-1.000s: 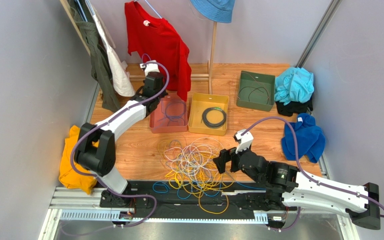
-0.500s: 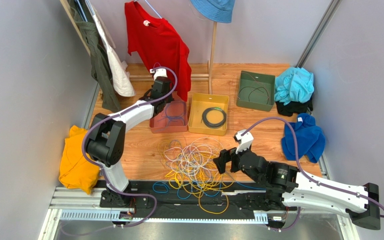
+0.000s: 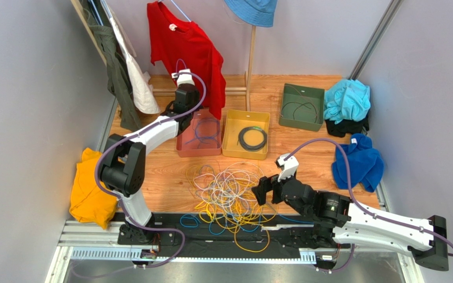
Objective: Untangle the cables
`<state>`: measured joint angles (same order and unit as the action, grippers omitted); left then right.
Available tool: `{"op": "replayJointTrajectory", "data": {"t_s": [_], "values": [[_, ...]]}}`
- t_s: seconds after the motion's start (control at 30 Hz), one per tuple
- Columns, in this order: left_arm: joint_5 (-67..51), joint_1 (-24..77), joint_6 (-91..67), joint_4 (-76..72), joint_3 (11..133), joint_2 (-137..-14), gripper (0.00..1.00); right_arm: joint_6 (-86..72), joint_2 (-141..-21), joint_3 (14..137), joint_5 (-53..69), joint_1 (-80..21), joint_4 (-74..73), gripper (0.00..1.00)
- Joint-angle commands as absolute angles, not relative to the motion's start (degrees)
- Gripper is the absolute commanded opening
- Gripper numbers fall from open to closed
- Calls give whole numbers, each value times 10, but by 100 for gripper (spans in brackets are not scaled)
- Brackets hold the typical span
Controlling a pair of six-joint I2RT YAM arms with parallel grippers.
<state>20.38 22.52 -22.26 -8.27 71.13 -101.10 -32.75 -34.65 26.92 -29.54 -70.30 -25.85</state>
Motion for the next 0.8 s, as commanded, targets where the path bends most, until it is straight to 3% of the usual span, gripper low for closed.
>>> {"op": "replayJointTrajectory", "data": {"t_s": [0.0, 0.03, 0.07, 0.13, 0.2, 0.23, 0.57, 0.77], "values": [[168, 223, -292, -115, 642, -1012, 5, -324, -353, 273, -308, -703, -236, 100], [161, 225, -298, -119, 630, -1005, 14, -323, -352, 273, -308, -703, -236, 100], [163, 227, -306, -116, 616, -999, 34, -323, -352, 273, -305, -703, -236, 100], [176, 232, -305, -108, 608, -984, 48, -326, -349, 273, -303, -703, -234, 100], [185, 235, -297, -93, 604, -964, 85, -330, -346, 272, -300, -703, -234, 100], [196, 239, -293, -90, 599, -940, 96, -332, -343, 269, -300, -703, -233, 100], [240, 279, -286, -7, 518, -685, 97, -350, -355, 258, -287, -703, -200, 99], [238, 290, -310, -3, 454, -633, 97, -357, -366, 263, -285, -703, -199, 98]]}}
